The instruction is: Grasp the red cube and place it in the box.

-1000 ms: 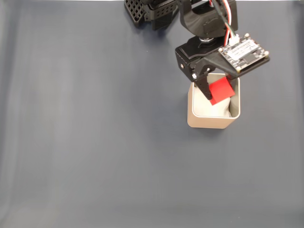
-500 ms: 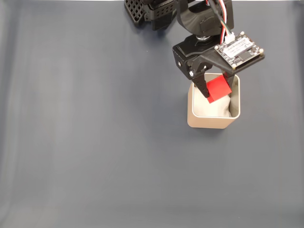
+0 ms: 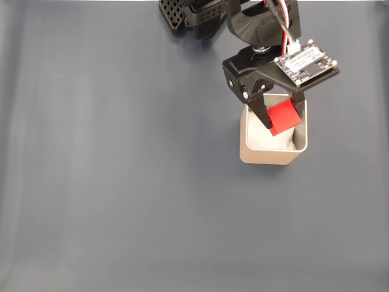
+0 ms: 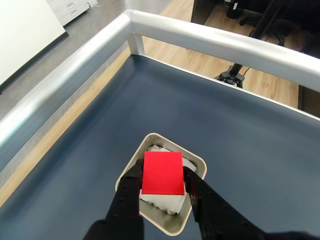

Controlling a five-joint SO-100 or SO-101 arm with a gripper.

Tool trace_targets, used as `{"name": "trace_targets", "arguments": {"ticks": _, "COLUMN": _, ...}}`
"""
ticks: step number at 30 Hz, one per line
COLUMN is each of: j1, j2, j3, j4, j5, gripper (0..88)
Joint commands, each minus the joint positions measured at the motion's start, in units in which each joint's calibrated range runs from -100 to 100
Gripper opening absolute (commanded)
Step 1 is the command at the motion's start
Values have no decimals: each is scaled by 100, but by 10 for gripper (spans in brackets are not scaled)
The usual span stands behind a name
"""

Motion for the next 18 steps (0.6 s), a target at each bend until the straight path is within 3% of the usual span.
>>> {"name": "trace_targets", "arguments": {"ticks": 1, "j1": 95, "j2": -199, "j3": -33, "j4": -94, "j5": -10, "gripper": 264}}
{"name": "trace_targets", "arguments": {"ticks": 7, "j1": 152, "j2": -165, "j3": -6, "j4": -94, "j5": 0, "gripper": 340}}
{"name": "trace_targets", "arguments": {"ticks": 18, "j1": 258, "j2": -95, "j3": -6, "j4": -69, "j5": 78, "gripper": 396}}
